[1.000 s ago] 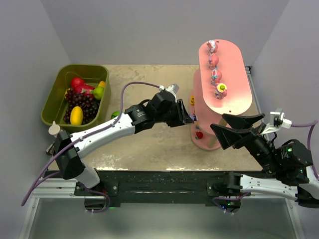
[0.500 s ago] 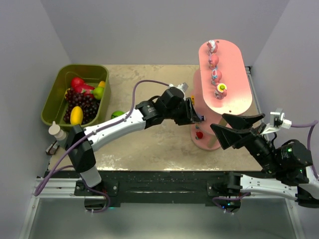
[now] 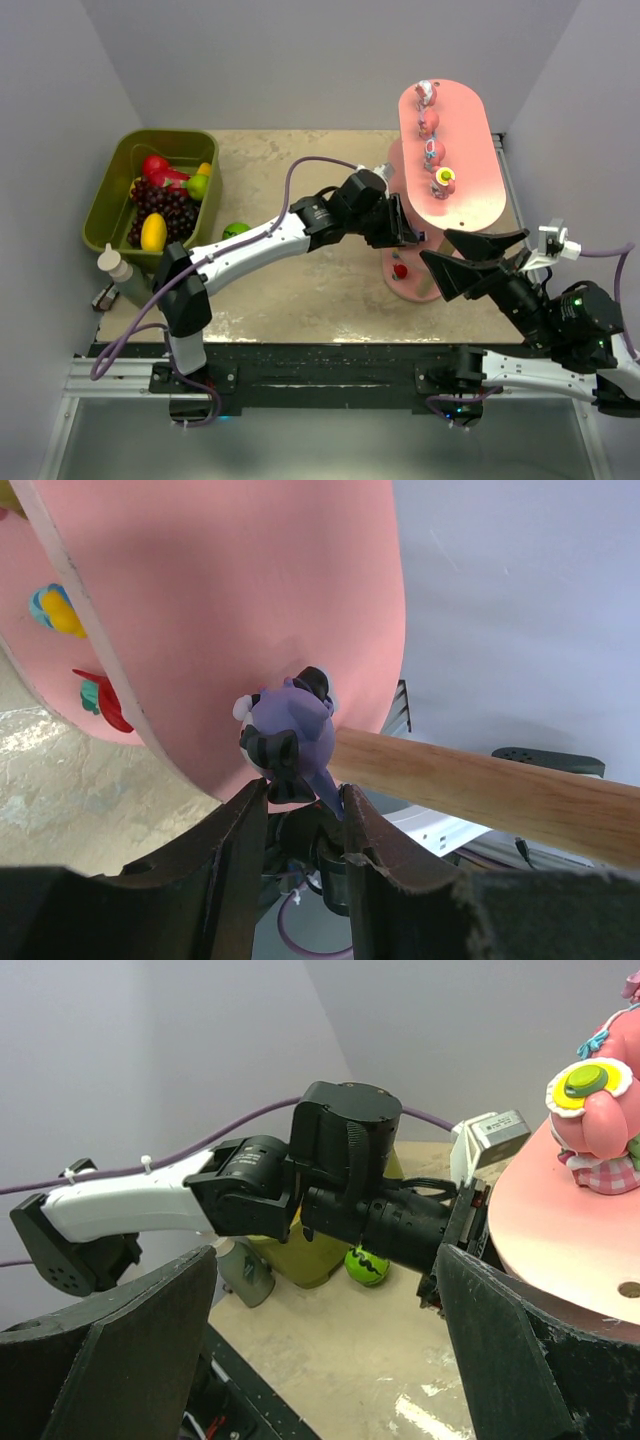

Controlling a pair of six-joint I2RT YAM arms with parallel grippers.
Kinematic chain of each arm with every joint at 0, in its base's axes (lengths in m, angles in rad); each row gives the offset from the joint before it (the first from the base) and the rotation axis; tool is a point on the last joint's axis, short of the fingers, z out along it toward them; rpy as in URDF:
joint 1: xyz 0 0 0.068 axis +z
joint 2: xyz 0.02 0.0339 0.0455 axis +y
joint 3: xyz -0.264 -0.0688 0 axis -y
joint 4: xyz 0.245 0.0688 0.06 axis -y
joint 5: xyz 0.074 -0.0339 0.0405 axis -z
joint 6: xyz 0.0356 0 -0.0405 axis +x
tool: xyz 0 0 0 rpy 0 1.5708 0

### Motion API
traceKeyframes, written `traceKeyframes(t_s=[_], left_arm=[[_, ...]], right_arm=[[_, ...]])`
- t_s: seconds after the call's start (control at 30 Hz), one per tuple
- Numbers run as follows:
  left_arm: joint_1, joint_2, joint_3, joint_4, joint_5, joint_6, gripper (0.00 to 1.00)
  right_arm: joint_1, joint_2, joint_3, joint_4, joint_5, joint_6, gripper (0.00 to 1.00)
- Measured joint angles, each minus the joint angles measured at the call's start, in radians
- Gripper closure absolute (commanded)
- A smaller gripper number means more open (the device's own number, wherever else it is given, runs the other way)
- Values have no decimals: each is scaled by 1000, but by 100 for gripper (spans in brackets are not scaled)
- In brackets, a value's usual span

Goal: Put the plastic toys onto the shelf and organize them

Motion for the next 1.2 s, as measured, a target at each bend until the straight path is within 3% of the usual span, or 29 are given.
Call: traceKeyframes(t_s=[0.3,0.67,0.97,1.2], left_arm=[[-4,31,43,-24,10,7,67],[-5,38,51,-29,13,8,63],[-5,47,54,-40,12,6,50],[-5,51,55,-42,13,6,48]], right_arm=[[0,-5,-5,1,0,0,6],[0,-34,-5,1,1,-2,6],[0,-41,-5,1,0,-2,6],[0,-41,-5,1,0,-6,6]])
